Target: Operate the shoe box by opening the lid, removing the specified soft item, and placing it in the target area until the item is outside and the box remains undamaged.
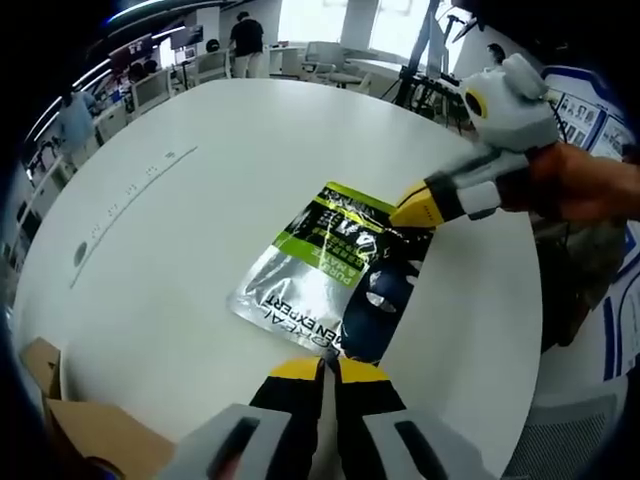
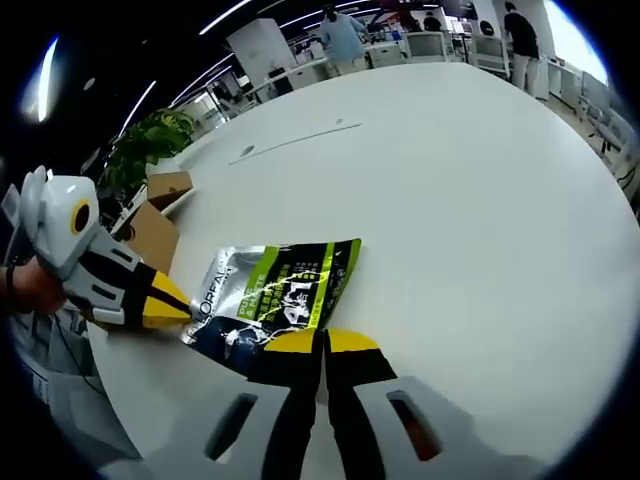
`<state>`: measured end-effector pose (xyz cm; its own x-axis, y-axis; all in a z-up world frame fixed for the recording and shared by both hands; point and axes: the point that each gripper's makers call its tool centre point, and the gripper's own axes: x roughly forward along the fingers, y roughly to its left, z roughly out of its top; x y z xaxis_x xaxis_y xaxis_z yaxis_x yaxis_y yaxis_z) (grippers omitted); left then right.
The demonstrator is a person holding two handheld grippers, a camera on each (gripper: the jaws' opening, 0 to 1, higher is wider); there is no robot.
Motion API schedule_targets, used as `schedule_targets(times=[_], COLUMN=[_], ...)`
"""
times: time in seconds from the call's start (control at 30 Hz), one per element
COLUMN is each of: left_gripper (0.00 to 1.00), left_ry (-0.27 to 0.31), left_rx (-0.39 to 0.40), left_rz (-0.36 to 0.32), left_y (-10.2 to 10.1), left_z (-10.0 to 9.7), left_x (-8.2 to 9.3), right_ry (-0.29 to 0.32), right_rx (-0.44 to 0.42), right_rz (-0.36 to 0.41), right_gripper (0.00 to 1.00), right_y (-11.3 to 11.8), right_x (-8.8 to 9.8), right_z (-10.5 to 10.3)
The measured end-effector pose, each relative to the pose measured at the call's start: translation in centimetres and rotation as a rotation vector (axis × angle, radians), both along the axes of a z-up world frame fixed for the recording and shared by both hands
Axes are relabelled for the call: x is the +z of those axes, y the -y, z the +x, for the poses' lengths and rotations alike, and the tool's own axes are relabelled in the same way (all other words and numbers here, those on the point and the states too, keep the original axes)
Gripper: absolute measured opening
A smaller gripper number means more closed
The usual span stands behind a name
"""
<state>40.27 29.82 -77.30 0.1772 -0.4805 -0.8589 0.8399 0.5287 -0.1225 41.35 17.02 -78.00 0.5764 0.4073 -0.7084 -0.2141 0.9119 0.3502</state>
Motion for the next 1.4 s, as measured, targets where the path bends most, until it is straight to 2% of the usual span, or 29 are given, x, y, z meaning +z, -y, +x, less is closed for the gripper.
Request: schedule_targets(times=[0.13, 0.3, 0.43, 0.73, 0.87, 0.97, 1.07, 1.4], left_gripper=[0.02, 0.03, 0.07, 0.08, 0.08, 0.09, 0.09, 0.09], left_ry=[0.015, 0.027, 0.04, 0.069, 0.08, 0.089, 0.116, 0.148], left_rx=[0.011, 0.028, 0.051, 0.098, 0.14, 0.184, 0.193, 0.271], left_rz=[-0.003, -0.006, -0.053, -0.103, -0.15, -0.237, -0.237, -0.286], left_y=[-0.3, -0.8, -0.6, -1.6, -2.2, -2.3, -3.4, -7.1], left_z=[0.3, 0.5, 0.7, 1.0, 1.1, 1.1, 0.9, 0.8], left_x=[0.5, 1.1, 2.0, 3.8, 5.0, 6.2, 6.7, 8.4], right_ry=[0.002, 0.003, 0.007, 0.032, 0.05, 0.064, 0.074, 0.092], right_rx=[-0.008, -0.023, -0.036, -0.049, -0.059, -0.053, -0.045, -0.018], right_rz=[-0.05, -0.053, -0.056, -0.056, -0.04, -0.027, -0.025, -0.025], right_gripper=[0.03, 0.02, 0.02, 0.05, 0.06, 0.06, 0.07, 0.06], right_y=[0.8, 1.6, 2.2, 2.4, 1.8, 1.0, 0.2, -2.4], right_x=[-0.1, 0.6, 1.1, 2.8, 3.8, 4.5, 5.0, 6.5], right_z=[-0.2, -0.6, -0.9, -1.3, -1.4, -1.7, -2.0, -2.4])
